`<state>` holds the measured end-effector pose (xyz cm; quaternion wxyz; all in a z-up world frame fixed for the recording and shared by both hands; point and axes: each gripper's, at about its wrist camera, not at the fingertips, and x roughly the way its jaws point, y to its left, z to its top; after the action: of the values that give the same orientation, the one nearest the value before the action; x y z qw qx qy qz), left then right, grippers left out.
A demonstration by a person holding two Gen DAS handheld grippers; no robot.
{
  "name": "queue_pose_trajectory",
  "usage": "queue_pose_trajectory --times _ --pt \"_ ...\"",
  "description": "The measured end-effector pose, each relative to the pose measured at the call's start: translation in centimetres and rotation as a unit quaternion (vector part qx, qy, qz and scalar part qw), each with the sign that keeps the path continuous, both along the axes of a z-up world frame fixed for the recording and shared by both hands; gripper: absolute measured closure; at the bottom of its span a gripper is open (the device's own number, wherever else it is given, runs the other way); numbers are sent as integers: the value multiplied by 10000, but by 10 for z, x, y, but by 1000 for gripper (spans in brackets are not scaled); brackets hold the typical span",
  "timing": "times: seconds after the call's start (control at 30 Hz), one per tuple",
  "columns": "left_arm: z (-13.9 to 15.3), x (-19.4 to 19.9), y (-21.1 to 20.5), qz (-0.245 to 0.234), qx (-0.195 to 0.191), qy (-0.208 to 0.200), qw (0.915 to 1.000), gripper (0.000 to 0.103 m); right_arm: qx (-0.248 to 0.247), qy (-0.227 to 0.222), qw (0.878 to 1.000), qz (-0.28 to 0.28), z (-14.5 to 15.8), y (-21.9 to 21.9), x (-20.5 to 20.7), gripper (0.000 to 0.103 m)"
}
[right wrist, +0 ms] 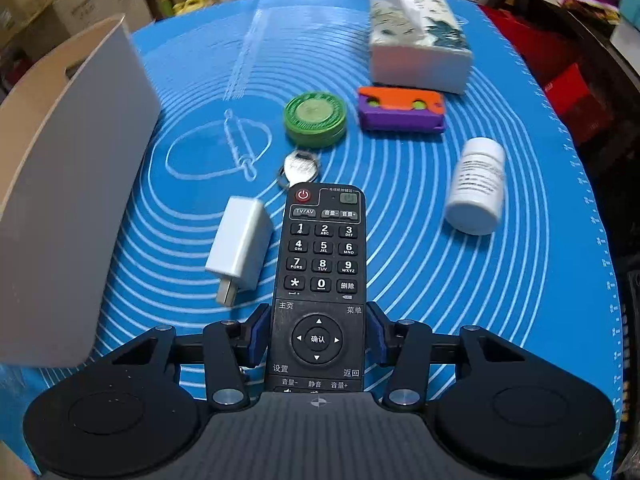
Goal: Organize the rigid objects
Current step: 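Grasp the black TV remote with the right tool, then lift the remote with the right tool and drop it into the basket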
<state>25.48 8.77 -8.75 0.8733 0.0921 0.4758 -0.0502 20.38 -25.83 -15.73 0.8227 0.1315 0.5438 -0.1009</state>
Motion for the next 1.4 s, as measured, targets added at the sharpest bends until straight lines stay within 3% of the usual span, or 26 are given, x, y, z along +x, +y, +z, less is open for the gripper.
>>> queue_pose_trajectory --times 0.33,0.77,0.9,1.17,1.4 --pt "0 0 0 -6 3 -5 10000 90 -59 -653 9975 -248 37 -9 -2 50" --pt "1 0 -2 -4 2 -24 10000 91 -126 -1524 9882 -49 96 7 8 49" --pt "1 0 -3 -1 3 -31 10000 90 -222 -1805 9832 151 113 21 14 49" --pt "1 0 -3 -13 16 -43 10000 90 192 -2250 9726 558 142 66 36 49" --pt "0 -2 -2 -10 -12 -60 10000 91 388 -2369 9649 1064 155 119 56 49"
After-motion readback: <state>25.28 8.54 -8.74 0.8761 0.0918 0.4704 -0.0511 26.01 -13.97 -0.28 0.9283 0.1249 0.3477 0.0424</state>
